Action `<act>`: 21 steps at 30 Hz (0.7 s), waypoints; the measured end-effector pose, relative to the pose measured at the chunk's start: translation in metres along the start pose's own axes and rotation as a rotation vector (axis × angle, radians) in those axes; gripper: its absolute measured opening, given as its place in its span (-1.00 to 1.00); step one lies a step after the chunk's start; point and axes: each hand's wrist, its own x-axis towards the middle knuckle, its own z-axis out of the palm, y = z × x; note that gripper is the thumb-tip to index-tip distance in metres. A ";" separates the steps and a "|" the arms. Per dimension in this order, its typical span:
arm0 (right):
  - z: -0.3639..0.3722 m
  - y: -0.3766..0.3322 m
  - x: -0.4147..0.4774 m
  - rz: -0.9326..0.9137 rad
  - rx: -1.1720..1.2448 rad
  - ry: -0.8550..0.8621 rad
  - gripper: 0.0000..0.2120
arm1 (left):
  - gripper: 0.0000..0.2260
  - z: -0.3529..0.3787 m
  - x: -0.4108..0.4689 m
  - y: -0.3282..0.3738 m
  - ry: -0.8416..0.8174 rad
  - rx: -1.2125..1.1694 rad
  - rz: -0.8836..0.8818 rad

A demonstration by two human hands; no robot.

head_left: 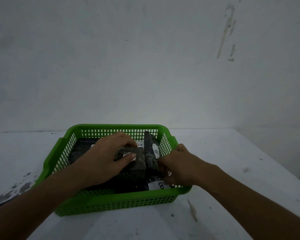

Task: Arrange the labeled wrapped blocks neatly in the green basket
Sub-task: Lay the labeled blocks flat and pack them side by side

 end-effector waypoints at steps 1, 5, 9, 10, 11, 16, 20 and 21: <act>-0.001 0.001 0.000 0.003 0.018 0.016 -0.83 | -0.86 0.000 0.000 0.000 -0.003 -0.001 0.003; -0.003 0.005 0.011 0.058 0.066 0.192 -0.88 | -0.86 0.001 0.002 0.000 -0.005 -0.009 0.016; -0.003 0.012 0.030 0.119 0.098 0.219 -0.78 | -0.86 0.001 0.004 0.000 -0.007 -0.012 0.025; -0.002 0.013 0.034 0.124 0.092 0.196 -0.73 | -0.86 0.001 0.004 0.001 -0.009 -0.012 0.030; 0.000 0.013 0.038 0.123 0.090 0.174 -0.68 | -0.87 0.001 0.004 0.001 -0.012 -0.011 0.033; 0.008 0.013 0.046 0.040 0.027 0.150 -0.56 | -0.86 0.000 0.002 -0.001 -0.017 0.006 0.035; 0.008 0.013 0.047 0.032 -0.049 0.087 -0.52 | -0.84 -0.002 0.001 -0.004 -0.019 0.004 0.036; 0.007 0.012 0.046 0.036 -0.055 0.072 -0.52 | -0.84 -0.002 0.001 -0.005 -0.021 0.004 0.035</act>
